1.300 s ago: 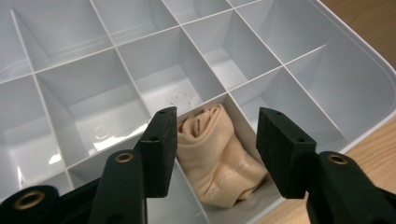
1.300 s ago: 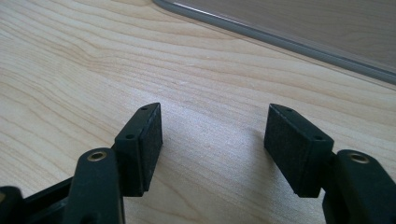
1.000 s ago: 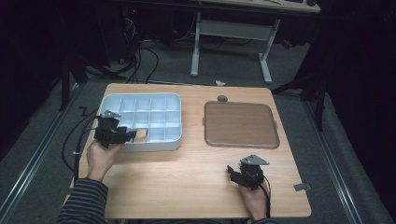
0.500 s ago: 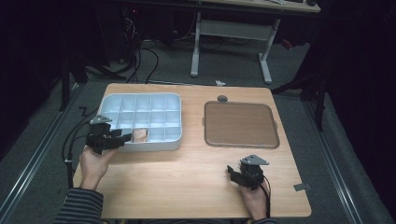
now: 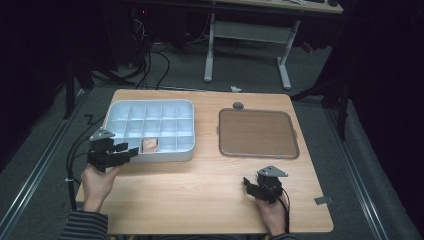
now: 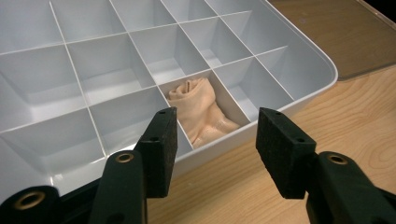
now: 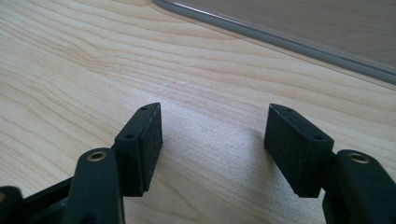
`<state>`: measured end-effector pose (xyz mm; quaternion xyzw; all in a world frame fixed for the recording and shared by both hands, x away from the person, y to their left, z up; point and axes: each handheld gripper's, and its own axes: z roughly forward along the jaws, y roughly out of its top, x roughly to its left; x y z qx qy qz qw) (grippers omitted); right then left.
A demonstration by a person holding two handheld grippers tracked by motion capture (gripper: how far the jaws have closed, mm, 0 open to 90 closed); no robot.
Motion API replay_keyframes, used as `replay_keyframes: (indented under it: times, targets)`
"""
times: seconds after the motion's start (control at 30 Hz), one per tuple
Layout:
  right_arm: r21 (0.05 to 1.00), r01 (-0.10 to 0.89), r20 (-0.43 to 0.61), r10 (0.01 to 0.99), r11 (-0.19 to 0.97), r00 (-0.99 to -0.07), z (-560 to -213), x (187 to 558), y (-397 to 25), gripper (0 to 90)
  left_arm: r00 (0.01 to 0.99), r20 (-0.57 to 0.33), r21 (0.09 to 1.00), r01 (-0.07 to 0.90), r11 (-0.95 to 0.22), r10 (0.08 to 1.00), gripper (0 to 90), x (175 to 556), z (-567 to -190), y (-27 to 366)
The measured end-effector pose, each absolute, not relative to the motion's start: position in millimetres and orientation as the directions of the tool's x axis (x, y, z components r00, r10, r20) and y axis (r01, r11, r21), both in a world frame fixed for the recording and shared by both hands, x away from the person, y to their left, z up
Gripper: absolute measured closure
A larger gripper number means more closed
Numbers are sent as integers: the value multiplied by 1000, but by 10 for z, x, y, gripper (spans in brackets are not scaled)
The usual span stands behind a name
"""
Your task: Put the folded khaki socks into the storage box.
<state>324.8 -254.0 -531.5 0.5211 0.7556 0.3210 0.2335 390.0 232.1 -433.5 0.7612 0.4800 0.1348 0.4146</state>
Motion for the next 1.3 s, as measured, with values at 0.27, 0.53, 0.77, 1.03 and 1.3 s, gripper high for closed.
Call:
replay_keyframes:
  times: [0.27, 0.53, 0.77, 1.03, 1.3]
  targets:
    - [729, 637, -19, 937, 252, -349, -5316, 3248, -2540, 370, 497, -204, 763, 620, -181, 844, 486, 3800, -4395, 2342]
    - [729, 637, -20, 937, 252, -349, -5316, 3248, -2540, 370, 510, -221, 771, 613, -171, 831, 478, 3703, -4408, 2335]
    - [729, 637, -19, 937, 251, -348, -5315, 3248, -2540, 370, 516, -223, 781, 602, -165, 827, 476, 3636, -4432, 2316]
    - [729, 636, -20, 936, 254, -351, -5315, 3249, -2541, 370, 525, -198, 781, 594, -190, 828, 477, 3591, -4495, 2264]
    - [729, 635, -21, 936, 255, -352, -5316, 3249, -2541, 370, 528, -212, 779, 599, -184, 822, 476, 3567, -4570, 2236]
